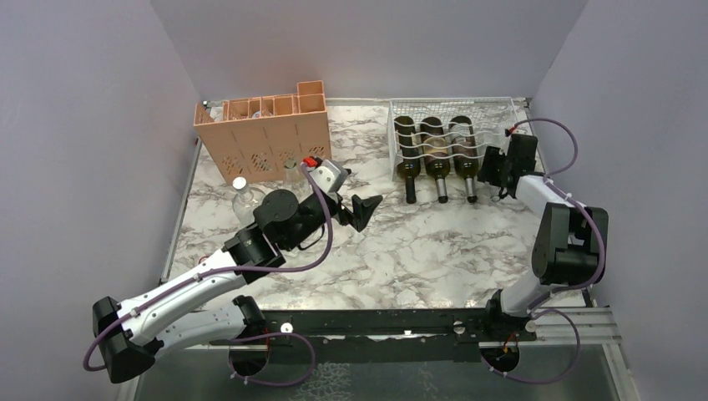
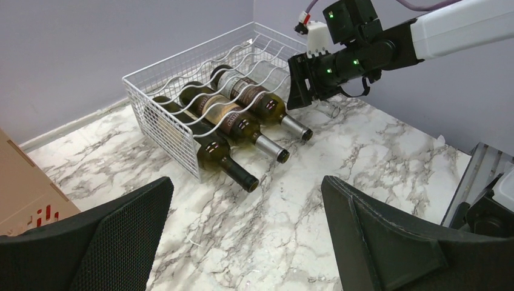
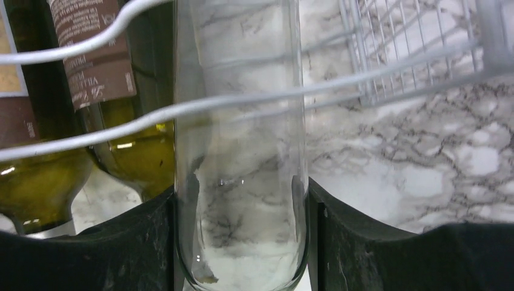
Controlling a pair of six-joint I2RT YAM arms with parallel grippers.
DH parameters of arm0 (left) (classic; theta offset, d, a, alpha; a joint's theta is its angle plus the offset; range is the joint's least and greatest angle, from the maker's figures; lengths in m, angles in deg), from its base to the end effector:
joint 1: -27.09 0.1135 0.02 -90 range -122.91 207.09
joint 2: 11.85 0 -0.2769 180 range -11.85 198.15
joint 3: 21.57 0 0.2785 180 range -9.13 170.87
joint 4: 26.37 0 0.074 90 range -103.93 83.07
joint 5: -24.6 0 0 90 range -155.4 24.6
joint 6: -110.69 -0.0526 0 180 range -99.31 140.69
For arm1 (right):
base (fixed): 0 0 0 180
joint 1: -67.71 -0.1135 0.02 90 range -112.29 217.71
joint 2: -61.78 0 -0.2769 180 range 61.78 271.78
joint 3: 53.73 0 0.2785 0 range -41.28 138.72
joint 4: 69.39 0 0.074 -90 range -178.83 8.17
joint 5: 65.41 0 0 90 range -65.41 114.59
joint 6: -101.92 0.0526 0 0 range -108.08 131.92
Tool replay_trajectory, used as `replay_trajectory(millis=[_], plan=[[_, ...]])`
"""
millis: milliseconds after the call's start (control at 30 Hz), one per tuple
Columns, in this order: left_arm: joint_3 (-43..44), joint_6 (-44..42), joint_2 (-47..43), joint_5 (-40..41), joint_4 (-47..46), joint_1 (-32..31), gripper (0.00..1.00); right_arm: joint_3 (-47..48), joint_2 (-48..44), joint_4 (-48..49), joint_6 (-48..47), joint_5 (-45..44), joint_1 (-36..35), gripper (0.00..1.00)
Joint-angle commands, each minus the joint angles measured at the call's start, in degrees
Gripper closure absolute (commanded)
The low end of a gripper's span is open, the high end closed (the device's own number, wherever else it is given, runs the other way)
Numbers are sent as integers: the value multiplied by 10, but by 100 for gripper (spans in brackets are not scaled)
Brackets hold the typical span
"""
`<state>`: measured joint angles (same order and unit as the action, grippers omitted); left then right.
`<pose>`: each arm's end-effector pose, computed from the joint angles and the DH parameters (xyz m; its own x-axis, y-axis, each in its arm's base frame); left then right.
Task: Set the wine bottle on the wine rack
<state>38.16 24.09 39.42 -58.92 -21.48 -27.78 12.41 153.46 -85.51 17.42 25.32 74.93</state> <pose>0.1477 -0.1996 0.3783 -0.0086 -0.0902 -0.9959 0.7486 0.6597 -0.0662 0.3711 -0.0463 0.1861 -0.6453 0.1783 -0.7429 0.1789 0.9806 0.0800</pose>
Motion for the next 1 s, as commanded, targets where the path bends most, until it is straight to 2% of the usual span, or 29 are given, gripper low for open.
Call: replay_trajectory(millis=[0,200,367,733,967], plan=[[10,1,10,5,-4,-2,1,53,28,86,-65,35,7,99],[16,0,24,3,-2,-2,1,66,59,101,-96,11,9,97],[22,-4,33,6,3,-2,1,78,79,108,-101,9,9,85],[29,-8,42,11,6,-2,1,74,107,150,-91,-1,9,68],[31,-8,45,14,9,-1,1,79,122,175,-98,-11,9,65]])
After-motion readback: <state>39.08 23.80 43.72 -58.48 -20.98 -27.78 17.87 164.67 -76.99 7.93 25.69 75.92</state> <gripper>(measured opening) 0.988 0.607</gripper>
